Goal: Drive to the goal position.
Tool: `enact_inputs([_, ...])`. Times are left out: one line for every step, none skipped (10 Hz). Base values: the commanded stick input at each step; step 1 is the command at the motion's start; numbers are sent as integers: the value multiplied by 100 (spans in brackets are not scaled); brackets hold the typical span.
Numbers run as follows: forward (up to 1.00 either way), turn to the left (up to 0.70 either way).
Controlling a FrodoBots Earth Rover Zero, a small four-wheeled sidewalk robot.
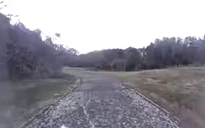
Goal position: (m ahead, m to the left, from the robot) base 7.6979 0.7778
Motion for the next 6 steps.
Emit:
enact_inputs([70,0])
enact_inputs([70,0])
enact_inputs([70,0])
enact_inputs([70,0])
enact_inputs([70,0])
enact_inputs([70,0])
